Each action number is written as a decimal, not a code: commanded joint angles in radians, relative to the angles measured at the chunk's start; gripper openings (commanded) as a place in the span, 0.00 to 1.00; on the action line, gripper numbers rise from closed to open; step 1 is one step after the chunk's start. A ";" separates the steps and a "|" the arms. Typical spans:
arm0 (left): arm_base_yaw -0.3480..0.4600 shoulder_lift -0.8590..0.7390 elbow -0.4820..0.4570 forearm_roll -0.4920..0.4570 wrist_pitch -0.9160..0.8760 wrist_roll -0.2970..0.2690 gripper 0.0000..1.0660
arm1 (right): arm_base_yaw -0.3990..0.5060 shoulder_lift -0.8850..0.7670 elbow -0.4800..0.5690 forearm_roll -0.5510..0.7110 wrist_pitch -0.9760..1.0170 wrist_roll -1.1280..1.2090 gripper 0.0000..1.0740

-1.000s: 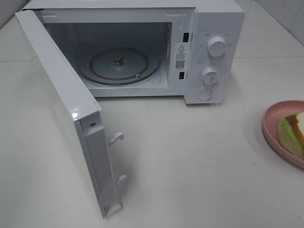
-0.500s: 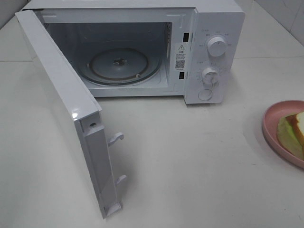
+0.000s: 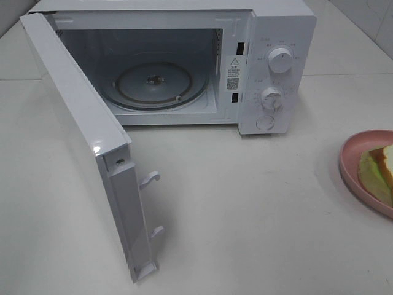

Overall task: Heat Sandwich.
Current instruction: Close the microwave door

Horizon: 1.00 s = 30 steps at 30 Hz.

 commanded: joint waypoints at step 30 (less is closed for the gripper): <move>0.002 0.307 -0.052 -0.007 -0.208 0.001 0.22 | -0.007 -0.026 0.002 0.001 -0.005 -0.005 0.71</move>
